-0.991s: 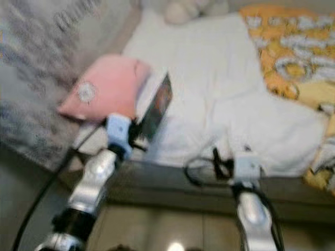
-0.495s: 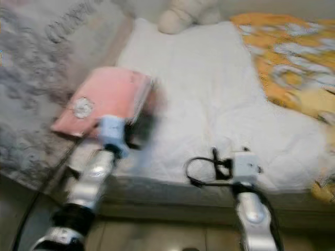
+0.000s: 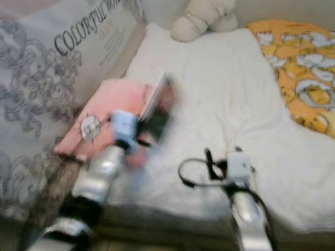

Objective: Clean up the room

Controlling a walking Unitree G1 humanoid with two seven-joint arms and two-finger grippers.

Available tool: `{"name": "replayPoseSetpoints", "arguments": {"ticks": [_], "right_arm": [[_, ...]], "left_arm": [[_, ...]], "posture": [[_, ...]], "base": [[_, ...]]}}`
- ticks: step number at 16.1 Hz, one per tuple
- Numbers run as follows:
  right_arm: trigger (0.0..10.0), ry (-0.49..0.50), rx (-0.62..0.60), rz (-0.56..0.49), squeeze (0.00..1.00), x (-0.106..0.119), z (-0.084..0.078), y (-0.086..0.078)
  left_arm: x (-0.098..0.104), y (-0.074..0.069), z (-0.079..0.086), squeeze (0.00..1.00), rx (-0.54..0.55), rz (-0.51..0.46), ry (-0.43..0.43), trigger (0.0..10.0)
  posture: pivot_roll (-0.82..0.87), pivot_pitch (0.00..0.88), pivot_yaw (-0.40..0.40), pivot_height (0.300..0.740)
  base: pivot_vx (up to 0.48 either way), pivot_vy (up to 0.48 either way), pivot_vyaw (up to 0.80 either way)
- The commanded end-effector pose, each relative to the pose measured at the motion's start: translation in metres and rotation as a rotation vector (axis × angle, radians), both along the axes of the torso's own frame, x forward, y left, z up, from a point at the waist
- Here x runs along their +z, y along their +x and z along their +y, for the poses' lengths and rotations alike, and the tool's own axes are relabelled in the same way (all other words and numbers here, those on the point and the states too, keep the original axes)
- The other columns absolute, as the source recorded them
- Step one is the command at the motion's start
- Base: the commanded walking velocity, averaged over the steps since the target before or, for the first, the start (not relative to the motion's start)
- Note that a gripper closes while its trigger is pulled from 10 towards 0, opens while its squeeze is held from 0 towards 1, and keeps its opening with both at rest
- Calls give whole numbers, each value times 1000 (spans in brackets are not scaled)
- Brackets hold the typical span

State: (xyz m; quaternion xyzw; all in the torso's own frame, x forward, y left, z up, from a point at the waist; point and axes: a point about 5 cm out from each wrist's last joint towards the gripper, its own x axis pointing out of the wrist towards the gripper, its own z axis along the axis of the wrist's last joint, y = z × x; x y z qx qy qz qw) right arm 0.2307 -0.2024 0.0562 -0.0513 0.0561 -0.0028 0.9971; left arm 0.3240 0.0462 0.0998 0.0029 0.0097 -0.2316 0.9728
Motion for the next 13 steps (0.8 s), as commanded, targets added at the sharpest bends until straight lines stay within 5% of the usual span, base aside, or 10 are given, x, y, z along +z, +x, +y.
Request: {"name": "replayPoseSetpoints", "arguments": {"ticks": [1,3,4,5,6,10,13], "right_arm": [[10000,2,21,-25,0,7,5,1],[10000,-9,30,8,0,6,3,-12],[10000,-24,49,33,0,7,0,-23],[10000,-45,72,73,0,8,-3,-38],[10000,-59,91,109,0,8,-5,-53],[10000,-77,120,203,0,8,-4,-90],[10000,-77,120,230,0,9,-3,-95]], "left_arm": [[14,11,-10,0,-29,-46,-3,0],[12,20,-27,0,-35,75,-93,0],[7,24,-34,0,-3,197,-162,2863],[0,27,-37,0,76,355,-287,10000],[-7,24,-40,0,124,471,-410,10000],[-20,14,-53,0,230,697,-719,10000],[-2,18,-70,0,175,702,-843,10000]], "posture": [[-88,0,49,740],[-133,0,16,740],[-166,0,-3,740],[-213,26,-17,740],[-244,55,-24,740],[-326,110,-49,740],[-323,96,-43,740]], "base": [[480,0,0],[240,0,0],[0,0,0],[0,0,0],[0,0,0],[0,0,0],[0,0,0]]}}
